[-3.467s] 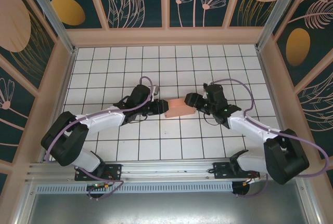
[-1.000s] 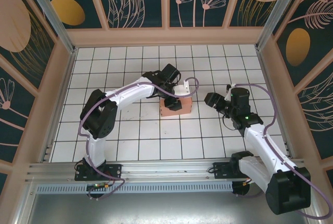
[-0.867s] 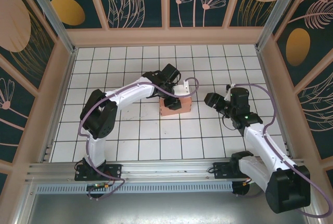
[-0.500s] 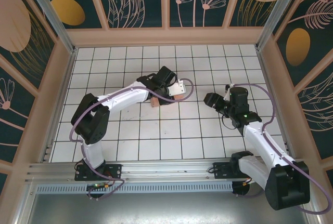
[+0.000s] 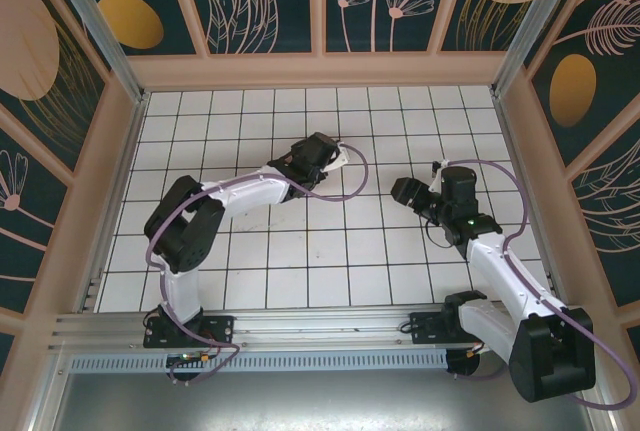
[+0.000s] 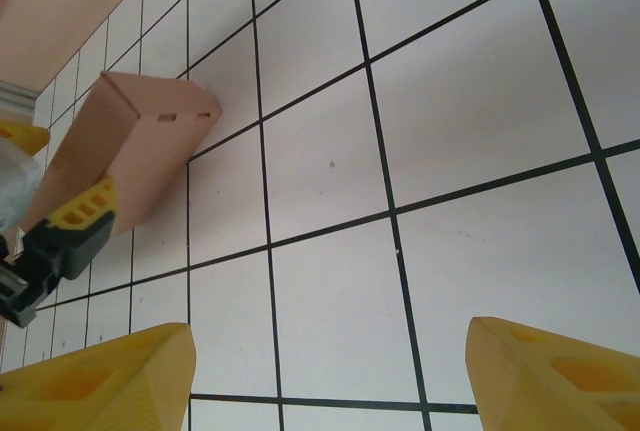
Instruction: Fold the paper box
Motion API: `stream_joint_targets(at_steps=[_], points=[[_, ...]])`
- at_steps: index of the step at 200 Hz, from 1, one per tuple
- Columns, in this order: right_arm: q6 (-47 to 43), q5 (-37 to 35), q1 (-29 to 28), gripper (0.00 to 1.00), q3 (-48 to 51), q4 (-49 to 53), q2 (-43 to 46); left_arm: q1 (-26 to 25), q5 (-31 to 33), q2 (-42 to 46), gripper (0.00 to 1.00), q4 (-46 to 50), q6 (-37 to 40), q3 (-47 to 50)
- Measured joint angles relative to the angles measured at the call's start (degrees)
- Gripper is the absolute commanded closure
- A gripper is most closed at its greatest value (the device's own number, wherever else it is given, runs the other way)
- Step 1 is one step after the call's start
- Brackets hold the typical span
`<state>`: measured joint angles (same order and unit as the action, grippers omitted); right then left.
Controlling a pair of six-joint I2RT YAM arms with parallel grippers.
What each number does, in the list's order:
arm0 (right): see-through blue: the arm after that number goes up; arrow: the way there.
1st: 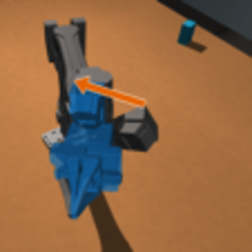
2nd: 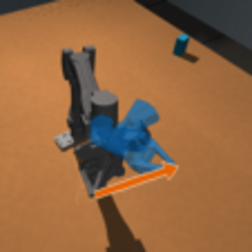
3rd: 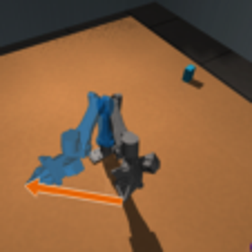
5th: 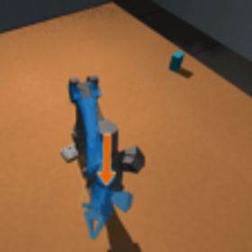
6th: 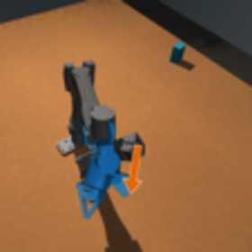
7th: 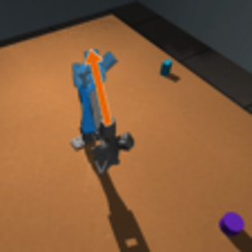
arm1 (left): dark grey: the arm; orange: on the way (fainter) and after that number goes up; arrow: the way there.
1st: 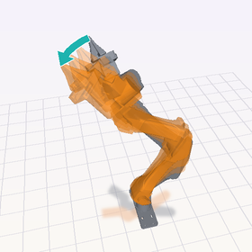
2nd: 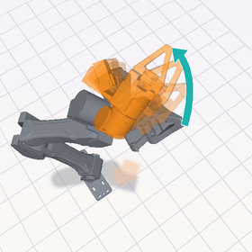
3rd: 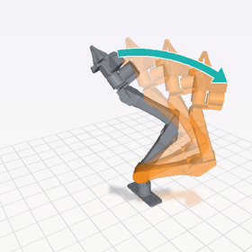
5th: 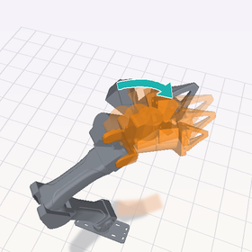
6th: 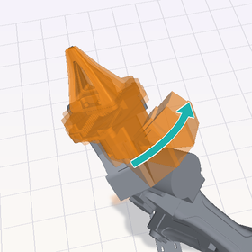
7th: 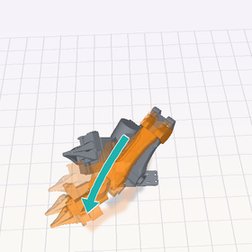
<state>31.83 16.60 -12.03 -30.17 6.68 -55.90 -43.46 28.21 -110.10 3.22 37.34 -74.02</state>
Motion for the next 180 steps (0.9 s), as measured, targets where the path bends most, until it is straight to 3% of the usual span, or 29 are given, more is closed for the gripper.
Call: stream_joint_targets(at_steps=[29,52,70,90,135,180], points=[[0.0,0.0,0.0,0.28,0.0,0.0,0.0,0.0,0.4,-0.6,0.35,-0.1,-0.2,0.7],[0.0,0.0,0.0,0.28,0.0,0.0,0.0,0.0,-0.7,-0.5,0.21,0.0,-1.1,0.7],[0.0,0.0,0.0,0.28,0.0,0.0,0.0,0.0,-4.4,-0.4,0.07,0.6,-2.9,0.7],[0.0,0.0,0.0,0.28,0.0,0.0,0.0,0.0,-11.2,0.5,0.02,2.3,-4.4,0.8],[-0.1,0.5,0.0,0.25,0.0,-1.4,0.0,1.3,-25.3,10.0,0.01,-0.1,-9.4,6.1],[-3.5,-1.9,0.0,0.12,-0.1,-5.0,0.1,10.5,-30.6,25.0,0.01,-13.4,-20.9,20.7]])
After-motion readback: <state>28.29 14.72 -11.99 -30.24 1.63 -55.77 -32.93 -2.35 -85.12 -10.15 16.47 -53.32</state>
